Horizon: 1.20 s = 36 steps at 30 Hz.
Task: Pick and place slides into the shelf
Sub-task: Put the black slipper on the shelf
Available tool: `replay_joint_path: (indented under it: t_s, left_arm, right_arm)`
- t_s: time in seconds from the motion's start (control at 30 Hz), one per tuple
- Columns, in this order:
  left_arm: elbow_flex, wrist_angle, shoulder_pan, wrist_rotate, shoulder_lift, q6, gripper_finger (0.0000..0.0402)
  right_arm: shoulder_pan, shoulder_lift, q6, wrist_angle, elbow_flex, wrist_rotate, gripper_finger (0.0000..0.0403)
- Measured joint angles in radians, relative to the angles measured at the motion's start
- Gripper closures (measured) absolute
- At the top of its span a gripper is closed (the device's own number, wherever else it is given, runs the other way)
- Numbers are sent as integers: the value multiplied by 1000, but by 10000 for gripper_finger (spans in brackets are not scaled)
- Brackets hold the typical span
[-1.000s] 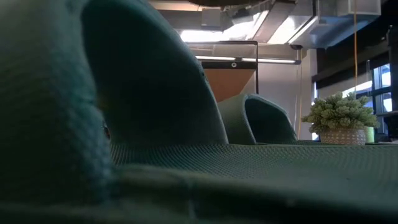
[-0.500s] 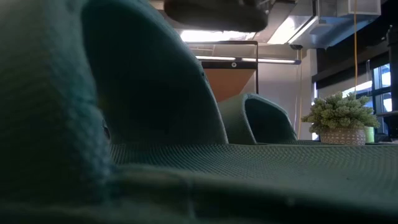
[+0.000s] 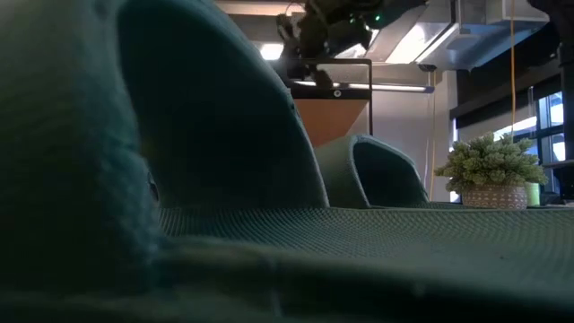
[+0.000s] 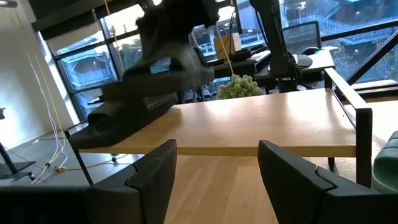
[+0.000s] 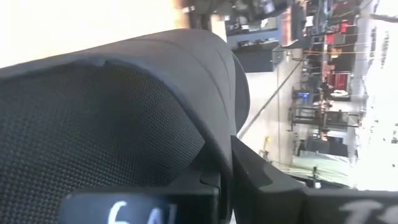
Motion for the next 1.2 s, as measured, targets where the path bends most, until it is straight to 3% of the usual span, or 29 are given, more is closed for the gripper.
replay_joint_path:
  t_s: [0.57, 0.73, 1.2]
  left_arm:
    - [0, 0, 0, -1, 0, 51, 185]
    - [0, 0, 0, -1, 0, 51, 185]
    - [0, 0, 0, -2, 0, 50, 185]
  right_arm:
    - [11, 48, 44, 4, 0, 89, 391]
    - [14, 48, 53, -27, 0, 161, 391]
    - [13, 48, 73, -48, 0, 165, 391]
